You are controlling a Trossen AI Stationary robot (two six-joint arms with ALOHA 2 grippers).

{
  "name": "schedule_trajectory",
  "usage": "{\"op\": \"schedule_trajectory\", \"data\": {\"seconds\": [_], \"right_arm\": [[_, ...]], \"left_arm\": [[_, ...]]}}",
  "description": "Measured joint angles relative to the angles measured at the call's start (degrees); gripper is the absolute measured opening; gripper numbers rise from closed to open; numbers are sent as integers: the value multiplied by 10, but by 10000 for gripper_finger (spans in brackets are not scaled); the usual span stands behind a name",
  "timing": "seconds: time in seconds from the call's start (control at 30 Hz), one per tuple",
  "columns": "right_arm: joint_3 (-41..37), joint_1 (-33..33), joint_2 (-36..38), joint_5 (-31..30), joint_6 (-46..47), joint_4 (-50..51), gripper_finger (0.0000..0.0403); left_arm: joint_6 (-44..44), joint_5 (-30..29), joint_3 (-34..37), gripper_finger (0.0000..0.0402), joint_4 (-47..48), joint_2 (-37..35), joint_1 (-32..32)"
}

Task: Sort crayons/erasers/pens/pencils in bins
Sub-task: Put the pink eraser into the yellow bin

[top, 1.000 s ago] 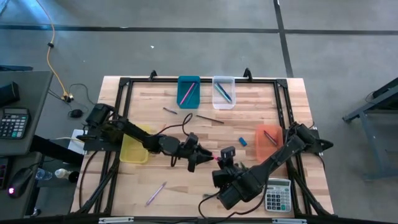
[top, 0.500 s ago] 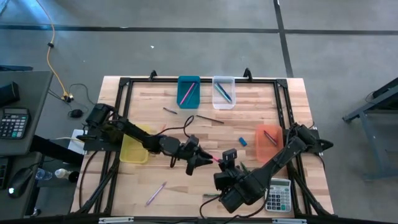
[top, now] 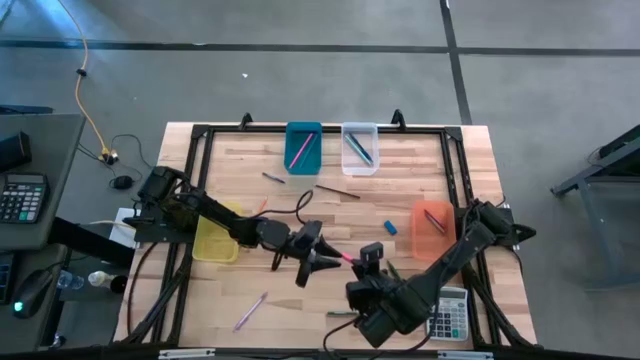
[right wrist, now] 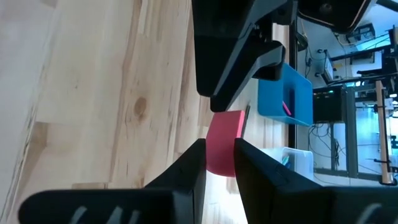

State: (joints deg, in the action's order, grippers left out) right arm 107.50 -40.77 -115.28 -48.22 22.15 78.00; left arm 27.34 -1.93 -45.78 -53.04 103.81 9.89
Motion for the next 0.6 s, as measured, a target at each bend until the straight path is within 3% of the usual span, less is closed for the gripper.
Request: {"op": "schedule_trajectory", "data": {"seconds": [0.6], "right_arm": [[0, -11, 0, -13, -4, -19, 67]], "left_arm": [[-65, 3, 0, 125, -6, 0, 0]]}}
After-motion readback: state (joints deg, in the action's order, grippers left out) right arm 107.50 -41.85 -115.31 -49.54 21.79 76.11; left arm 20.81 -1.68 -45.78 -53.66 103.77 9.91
